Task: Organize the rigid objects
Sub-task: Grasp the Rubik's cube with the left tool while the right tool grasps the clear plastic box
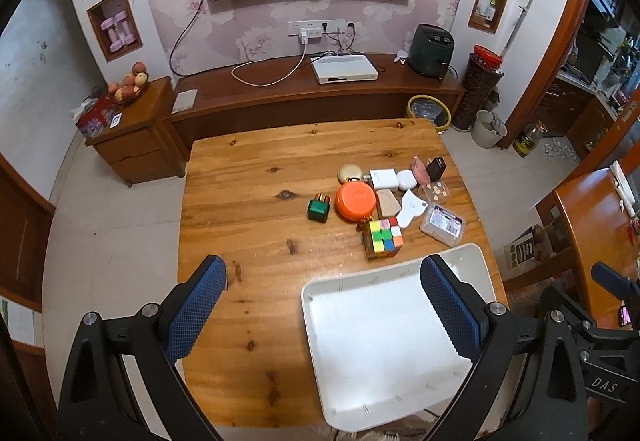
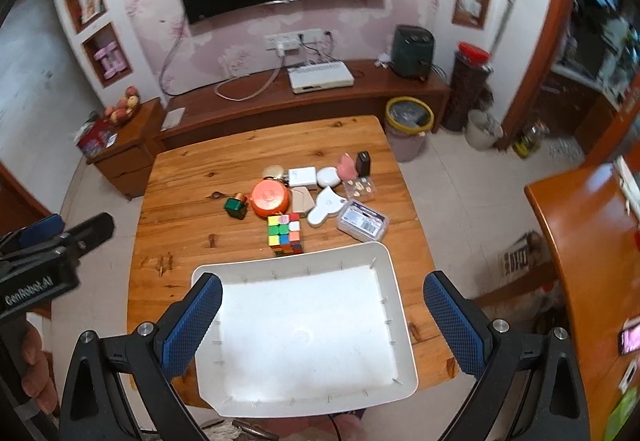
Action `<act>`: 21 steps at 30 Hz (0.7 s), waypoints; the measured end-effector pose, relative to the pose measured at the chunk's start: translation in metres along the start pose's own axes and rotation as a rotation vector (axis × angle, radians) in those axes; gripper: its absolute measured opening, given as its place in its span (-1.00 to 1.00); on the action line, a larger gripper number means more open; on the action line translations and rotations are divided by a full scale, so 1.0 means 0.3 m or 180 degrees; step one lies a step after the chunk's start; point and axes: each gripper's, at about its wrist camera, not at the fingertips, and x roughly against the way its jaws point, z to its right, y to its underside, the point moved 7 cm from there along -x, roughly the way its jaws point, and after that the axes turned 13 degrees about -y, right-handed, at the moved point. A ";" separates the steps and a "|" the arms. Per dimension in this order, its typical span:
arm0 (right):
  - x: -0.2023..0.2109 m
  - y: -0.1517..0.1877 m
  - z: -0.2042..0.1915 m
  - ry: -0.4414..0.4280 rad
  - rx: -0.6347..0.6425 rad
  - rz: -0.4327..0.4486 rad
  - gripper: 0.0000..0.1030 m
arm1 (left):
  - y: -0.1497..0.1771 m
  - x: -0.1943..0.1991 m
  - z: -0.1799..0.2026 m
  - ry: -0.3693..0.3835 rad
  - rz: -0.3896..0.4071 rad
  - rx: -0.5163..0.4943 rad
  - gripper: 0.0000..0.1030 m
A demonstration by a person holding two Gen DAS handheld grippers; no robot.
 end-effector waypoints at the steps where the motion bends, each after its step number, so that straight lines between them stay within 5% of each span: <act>1: -0.012 0.001 0.008 0.0016 -0.0050 -0.0010 0.96 | -0.012 -0.015 -0.002 0.0012 0.0003 -0.0010 0.91; 12: -0.148 -0.009 0.115 0.0430 -0.0064 -0.0145 0.96 | -0.089 -0.215 0.069 0.0230 -0.0235 -0.0109 0.91; 21: -0.302 -0.093 0.237 0.0333 0.0158 -0.0352 0.96 | -0.059 -0.390 0.182 0.0316 -0.0732 -0.0023 0.91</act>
